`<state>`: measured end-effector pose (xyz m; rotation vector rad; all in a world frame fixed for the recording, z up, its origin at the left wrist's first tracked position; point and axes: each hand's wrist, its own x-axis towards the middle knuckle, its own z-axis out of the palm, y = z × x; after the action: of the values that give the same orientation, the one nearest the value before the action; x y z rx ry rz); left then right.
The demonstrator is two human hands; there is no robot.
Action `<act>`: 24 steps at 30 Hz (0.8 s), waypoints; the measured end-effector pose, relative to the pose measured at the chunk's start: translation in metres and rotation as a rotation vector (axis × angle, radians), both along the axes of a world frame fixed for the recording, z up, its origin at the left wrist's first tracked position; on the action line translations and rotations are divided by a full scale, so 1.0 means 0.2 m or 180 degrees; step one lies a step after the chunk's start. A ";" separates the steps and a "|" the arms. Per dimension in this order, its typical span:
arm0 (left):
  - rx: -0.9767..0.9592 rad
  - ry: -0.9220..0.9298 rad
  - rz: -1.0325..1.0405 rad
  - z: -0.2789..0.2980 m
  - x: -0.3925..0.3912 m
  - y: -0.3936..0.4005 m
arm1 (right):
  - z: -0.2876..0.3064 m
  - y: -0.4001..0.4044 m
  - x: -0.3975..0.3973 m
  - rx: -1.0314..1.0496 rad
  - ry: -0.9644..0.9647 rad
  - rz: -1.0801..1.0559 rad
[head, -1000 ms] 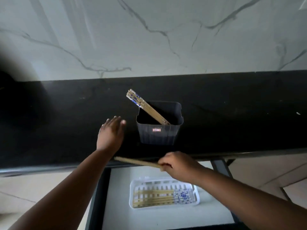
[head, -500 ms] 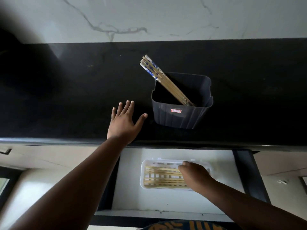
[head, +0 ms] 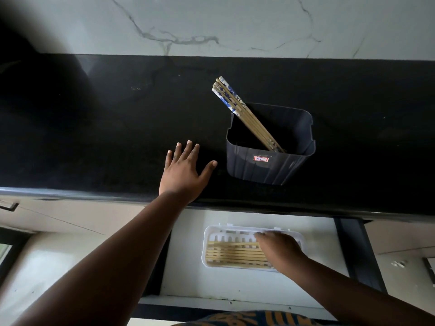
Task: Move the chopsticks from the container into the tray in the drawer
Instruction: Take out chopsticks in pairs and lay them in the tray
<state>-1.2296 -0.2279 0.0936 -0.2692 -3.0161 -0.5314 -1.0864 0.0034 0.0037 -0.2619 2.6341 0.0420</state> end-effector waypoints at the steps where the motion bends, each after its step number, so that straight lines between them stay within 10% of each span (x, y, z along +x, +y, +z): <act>1: 0.0006 -0.0005 -0.0001 0.00 0.00 0.00 | 0.02 -0.01 0.01 0.0110 0.0079 0.0016; 14: -0.0126 -0.0145 -0.0111 0.02 0.01 0.00 | 0.47 -0.03 0.07 -0.0199 0.0080 -0.1642; 19: -0.0128 -0.0198 -0.0159 0.02 0.01 -0.01 | 0.88 -0.20 -0.02 -0.2164 -0.0078 -0.2513; 24: -0.0151 -0.0203 -0.0194 0.01 0.01 0.00 | 1.23 -0.35 -0.25 -0.2873 0.1276 -0.2354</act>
<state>-1.2269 -0.2278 0.0960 -0.3546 -3.0943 -0.4825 -1.1366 -0.0658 0.2494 0.4945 2.7717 -1.4690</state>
